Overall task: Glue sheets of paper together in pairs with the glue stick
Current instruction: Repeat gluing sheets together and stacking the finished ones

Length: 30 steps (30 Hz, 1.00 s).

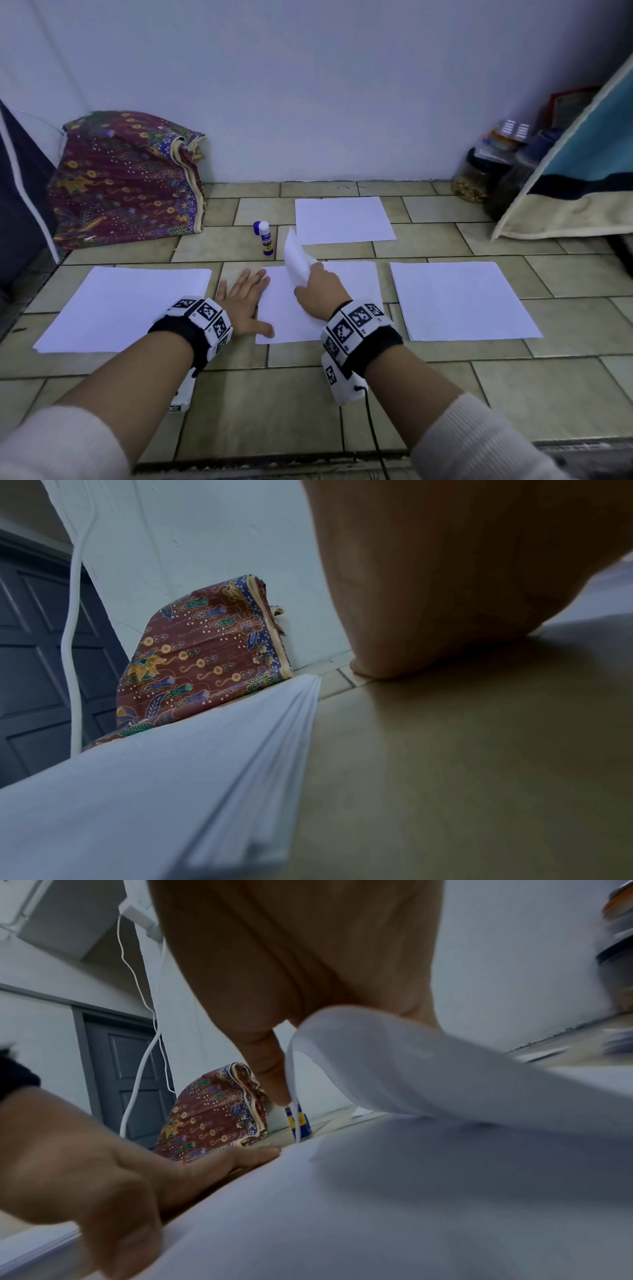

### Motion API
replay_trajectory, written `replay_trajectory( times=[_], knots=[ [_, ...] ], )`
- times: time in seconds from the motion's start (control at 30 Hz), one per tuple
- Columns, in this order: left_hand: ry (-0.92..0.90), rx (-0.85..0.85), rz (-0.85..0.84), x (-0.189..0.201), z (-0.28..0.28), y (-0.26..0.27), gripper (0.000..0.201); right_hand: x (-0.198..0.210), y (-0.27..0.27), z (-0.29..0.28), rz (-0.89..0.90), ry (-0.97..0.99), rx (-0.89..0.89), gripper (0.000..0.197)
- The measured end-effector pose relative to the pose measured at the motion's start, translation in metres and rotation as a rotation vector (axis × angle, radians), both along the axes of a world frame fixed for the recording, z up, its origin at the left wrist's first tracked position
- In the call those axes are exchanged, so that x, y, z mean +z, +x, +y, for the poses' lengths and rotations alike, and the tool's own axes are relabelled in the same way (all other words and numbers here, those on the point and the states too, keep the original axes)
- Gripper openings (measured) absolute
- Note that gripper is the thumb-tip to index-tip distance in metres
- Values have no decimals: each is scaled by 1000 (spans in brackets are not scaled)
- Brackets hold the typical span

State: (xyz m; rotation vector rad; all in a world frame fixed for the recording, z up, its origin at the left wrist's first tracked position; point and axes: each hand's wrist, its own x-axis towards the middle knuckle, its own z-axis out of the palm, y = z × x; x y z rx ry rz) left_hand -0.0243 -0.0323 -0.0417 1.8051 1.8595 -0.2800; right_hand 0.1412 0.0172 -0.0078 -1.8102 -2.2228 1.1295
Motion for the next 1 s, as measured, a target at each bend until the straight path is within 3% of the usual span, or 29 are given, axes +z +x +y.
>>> replay_trajectory(
  times=[0.2,1.0],
  knots=[
    [10,5,7,-1,0,0,140,-3,-8,-5,-45,6,11,39],
    [-31,4,21,2,1,2,141,1,-7,-14,-79,-14,-10,42]
  ],
)
